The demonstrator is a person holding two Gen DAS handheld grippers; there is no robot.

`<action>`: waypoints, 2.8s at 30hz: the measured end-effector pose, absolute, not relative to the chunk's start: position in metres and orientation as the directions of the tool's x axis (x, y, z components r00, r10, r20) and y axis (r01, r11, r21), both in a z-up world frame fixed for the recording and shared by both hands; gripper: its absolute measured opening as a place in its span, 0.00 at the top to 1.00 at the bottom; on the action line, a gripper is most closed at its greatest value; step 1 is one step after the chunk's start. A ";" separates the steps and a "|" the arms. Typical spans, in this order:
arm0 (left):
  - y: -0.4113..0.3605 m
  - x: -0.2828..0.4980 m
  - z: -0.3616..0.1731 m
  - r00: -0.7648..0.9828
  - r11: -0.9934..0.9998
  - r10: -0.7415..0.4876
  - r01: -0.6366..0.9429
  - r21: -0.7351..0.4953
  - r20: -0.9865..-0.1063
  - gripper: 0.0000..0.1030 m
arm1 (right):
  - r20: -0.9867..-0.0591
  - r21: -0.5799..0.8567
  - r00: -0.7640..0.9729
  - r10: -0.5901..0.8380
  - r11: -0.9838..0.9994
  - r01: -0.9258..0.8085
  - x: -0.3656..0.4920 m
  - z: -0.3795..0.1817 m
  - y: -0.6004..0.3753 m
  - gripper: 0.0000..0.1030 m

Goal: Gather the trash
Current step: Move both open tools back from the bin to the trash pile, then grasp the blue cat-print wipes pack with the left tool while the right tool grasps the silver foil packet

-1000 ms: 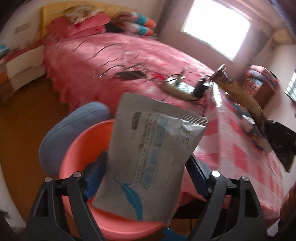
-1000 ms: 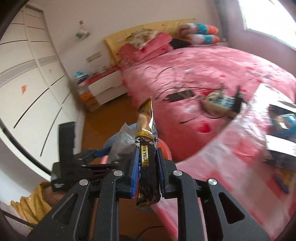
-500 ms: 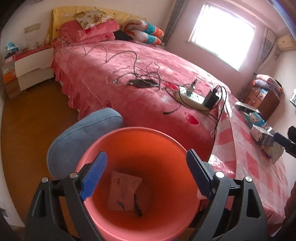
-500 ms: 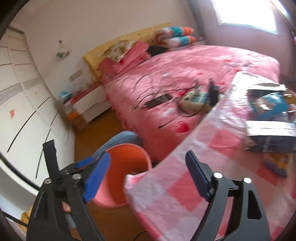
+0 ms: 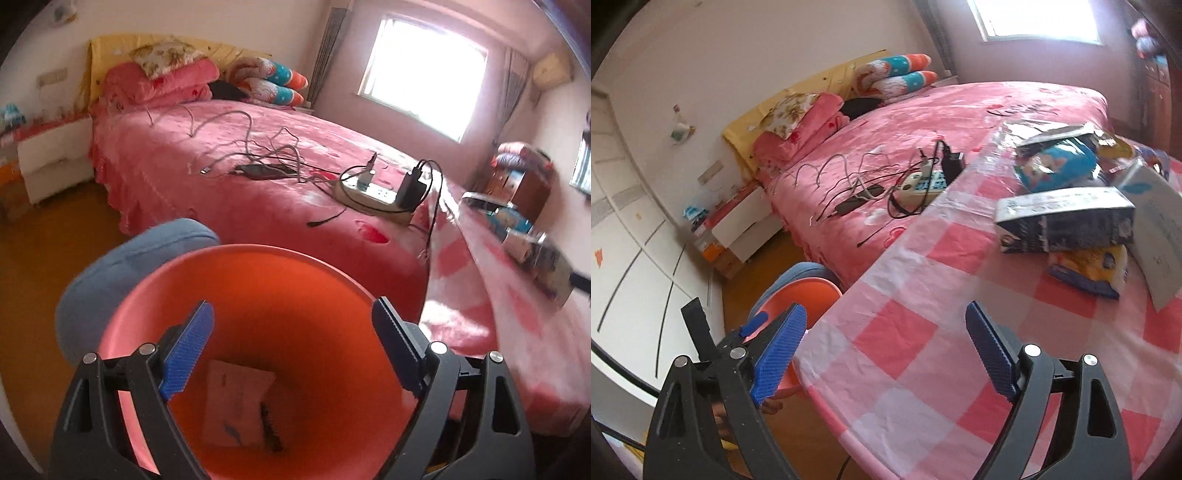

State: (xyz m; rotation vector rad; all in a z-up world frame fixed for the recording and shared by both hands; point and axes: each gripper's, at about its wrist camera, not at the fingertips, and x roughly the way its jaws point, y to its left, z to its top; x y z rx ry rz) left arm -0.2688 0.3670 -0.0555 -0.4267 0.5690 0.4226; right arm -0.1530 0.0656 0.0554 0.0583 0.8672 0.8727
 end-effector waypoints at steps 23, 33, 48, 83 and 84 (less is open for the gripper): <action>0.364 -0.240 -0.050 0.706 0.837 0.350 -0.531 -0.133 -0.616 0.48 | -0.630 0.373 0.386 0.674 0.698 -0.611 -0.142 0.057 0.040 0.15; 0.369 -0.219 -0.024 0.799 0.822 0.361 -0.516 -0.240 -0.481 0.49 | -0.642 0.393 0.387 0.662 0.717 -0.576 -0.130 0.047 0.032 0.15; 0.343 -0.225 -0.068 0.771 0.821 0.198 -0.467 -0.328 -0.605 0.36 | -0.638 0.416 0.425 0.642 0.752 -0.511 -0.114 0.042 0.007 0.10; 0.177 -0.048 0.096 0.742 0.993 -0.112 0.098 -0.058 -0.661 0.18 | -0.622 0.451 0.614 0.487 0.863 -0.228 -0.035 0.059 -0.169 0.10; 0.175 -0.037 0.093 0.723 0.991 -0.125 0.117 -0.058 -0.679 0.18 | -0.629 0.441 0.611 0.481 0.868 -0.230 -0.028 0.060 -0.173 0.10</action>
